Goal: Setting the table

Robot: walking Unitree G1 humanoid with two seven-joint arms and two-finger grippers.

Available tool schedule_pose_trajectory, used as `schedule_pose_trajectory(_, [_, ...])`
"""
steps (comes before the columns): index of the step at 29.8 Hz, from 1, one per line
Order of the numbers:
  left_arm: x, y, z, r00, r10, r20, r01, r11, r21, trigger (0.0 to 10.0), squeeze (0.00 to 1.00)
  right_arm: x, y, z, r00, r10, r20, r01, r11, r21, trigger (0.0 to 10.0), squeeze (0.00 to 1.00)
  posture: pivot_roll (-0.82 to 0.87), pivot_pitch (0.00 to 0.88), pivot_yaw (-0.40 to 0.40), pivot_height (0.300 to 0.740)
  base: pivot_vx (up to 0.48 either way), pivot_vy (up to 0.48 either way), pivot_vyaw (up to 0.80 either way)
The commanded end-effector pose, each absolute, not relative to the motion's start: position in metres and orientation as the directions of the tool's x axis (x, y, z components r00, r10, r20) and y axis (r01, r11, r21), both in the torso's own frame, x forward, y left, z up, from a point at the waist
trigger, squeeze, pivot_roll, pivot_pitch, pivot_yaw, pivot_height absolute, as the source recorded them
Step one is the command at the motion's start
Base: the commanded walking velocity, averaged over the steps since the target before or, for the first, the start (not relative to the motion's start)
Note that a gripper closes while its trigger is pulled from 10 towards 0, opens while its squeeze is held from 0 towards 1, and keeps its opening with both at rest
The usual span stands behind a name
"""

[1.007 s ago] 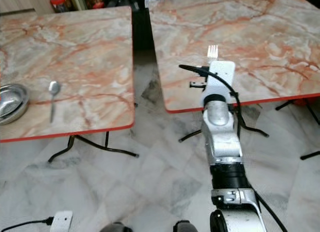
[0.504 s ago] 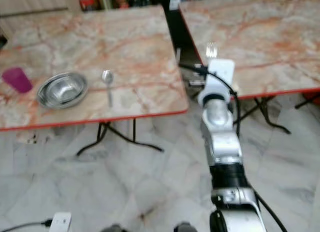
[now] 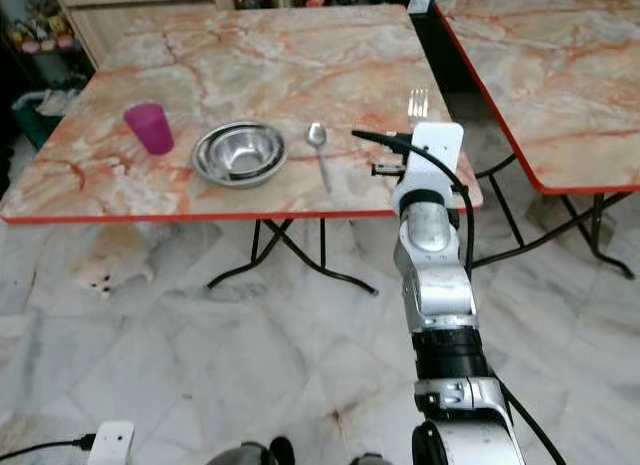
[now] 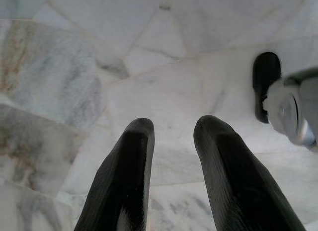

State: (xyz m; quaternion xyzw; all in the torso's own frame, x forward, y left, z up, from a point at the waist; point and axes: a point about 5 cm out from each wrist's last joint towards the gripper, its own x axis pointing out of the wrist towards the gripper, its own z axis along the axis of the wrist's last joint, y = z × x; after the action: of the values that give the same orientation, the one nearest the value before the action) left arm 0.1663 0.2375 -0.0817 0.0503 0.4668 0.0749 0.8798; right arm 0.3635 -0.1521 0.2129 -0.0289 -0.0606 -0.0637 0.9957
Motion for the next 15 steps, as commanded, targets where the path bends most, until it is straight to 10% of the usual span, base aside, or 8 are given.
schedule_pose_trajectory(1, [0.1563, 0.2387, -0.0859, 0.521, 0.189, -0.832, -0.090, 0.982, 0.167, 10.0, 0.00, 0.3639, -0.1515, 0.2151, 0.985, -0.119, 0.125, 0.126, 0.991, -0.043, 10.0, 0.00, 0.00, 0.173, 0.050, 0.740, 0.000, 0.000, 0.00])
schedule_pose_trajectory(15, [0.1625, 0.2411, -0.0825, 0.540, 0.193, -0.819, -0.083, 0.981, 0.176, 10.0, 0.00, 0.3625, -0.1474, 0.2123, 0.989, -0.077, 0.124, 0.089, 0.992, -0.094, 10.0, 0.00, 0.00, 0.174, 0.053, 0.740, 0.176, 0.000, 0.00])
